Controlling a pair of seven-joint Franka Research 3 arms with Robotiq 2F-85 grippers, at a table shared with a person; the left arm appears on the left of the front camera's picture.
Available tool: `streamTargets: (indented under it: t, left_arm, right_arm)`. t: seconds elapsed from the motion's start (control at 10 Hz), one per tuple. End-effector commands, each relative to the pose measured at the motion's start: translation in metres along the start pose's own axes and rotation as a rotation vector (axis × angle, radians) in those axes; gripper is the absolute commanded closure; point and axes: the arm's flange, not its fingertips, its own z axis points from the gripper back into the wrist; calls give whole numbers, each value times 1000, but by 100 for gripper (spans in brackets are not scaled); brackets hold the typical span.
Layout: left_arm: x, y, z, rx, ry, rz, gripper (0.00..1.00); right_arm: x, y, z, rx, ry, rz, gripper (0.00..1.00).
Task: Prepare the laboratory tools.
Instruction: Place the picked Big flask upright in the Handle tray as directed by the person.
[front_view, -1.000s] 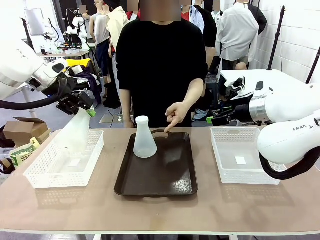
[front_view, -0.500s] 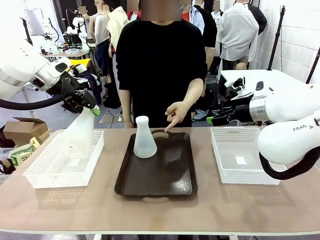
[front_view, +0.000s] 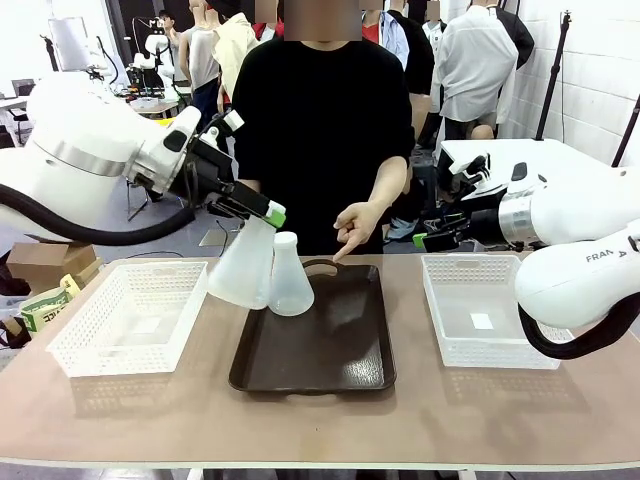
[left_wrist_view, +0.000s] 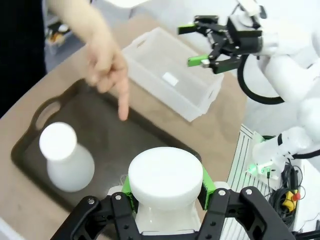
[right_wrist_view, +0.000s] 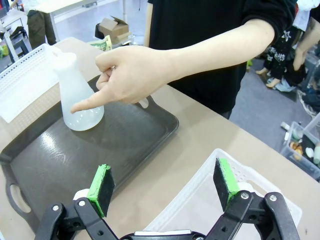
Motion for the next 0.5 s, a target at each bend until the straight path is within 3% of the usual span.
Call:
streamTargets:
  t: [0.0,0.4]
  left_arm:
    - [-20,15,-8,-68,-139,-148,100]
    - [-21,17,-39,-224,-301,-311,100]
  right_arm:
    - [-2,6,10,-16,-77,-4,0]
    - [-2,6,10,-16,-77,-4,0]
